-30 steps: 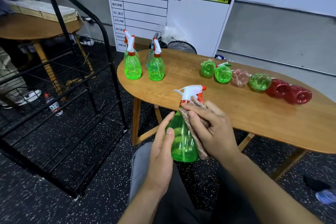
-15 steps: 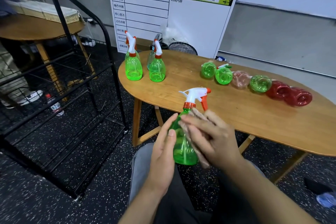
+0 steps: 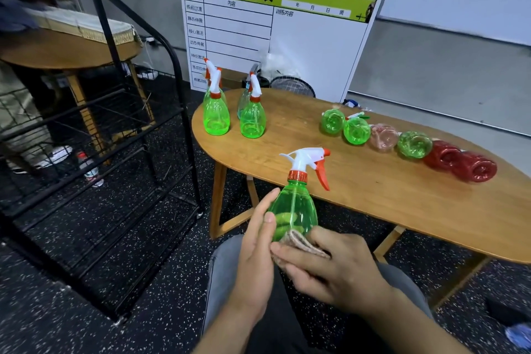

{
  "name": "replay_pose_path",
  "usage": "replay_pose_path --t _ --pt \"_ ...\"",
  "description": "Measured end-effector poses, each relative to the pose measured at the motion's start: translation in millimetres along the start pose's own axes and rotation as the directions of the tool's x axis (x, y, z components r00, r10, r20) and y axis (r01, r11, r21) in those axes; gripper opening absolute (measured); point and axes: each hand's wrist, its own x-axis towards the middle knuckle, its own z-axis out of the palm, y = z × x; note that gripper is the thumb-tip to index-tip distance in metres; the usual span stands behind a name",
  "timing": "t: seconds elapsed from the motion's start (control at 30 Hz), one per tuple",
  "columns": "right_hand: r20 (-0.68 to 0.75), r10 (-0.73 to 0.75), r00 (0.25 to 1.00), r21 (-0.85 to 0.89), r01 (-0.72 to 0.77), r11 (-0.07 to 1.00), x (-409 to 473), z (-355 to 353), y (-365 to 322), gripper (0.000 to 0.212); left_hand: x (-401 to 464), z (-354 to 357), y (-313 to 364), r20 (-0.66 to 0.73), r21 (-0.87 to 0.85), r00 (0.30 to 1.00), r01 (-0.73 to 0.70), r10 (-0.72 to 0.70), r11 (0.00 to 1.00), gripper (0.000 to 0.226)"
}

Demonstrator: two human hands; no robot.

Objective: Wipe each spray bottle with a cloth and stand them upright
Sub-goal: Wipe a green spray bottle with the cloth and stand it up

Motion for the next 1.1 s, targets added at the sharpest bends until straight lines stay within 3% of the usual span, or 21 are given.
replay_pose_path --t 0.1,0.17,0.23,0.3,0.43,0.63,0.83,0.97,1.1 --pt "-0.069 0.179 0.981 0.033 -0.177 0.984 17 -5 17 0.028 -2 3 1 -0.005 0.016 1.000 0.020 -0.020 1.000 0.042" --pt "-0.120 0.391 0.913 0.147 -0.373 0.916 29 -4 25 0.029 -2 3 0 0.001 0.045 1.000 0.019 -0.019 0.999 0.044" --pt "-0.125 0.519 0.845 0.281 -0.472 0.836 36 -2 27 0.028 -2 2 1 -0.001 0.062 1.000 0.017 -0.017 0.998 0.047" --pt "-0.101 0.556 0.825 0.346 -0.495 0.797 40 0 24 0.029 -2 1 4 0.000 0.057 1.000 -0.006 0.006 0.998 0.050" --pt "-0.095 0.604 0.791 0.443 -0.510 0.737 38 -2 21 0.030 -4 0 5 0.061 0.030 0.998 0.024 -0.026 0.999 0.086" --pt "-0.181 0.695 0.696 0.497 -0.545 0.675 32 -8 19 0.029 -1 -2 -1 0.045 -0.039 0.999 0.022 -0.020 0.999 0.065" --pt "-0.212 0.622 0.754 0.289 -0.559 0.777 34 -9 13 0.031 0 -2 -8 0.074 0.053 0.997 -0.021 0.017 0.998 0.051" --pt "-0.092 0.589 0.803 0.134 -0.576 0.807 30 -1 4 0.037 -1 -1 -5 0.039 0.069 0.999 -0.040 0.038 0.997 0.038" --pt "-0.009 0.422 0.906 0.126 -0.418 0.900 20 0 -4 0.036 0 -2 -3 -0.010 0.030 1.000 -0.015 0.015 0.999 0.039"
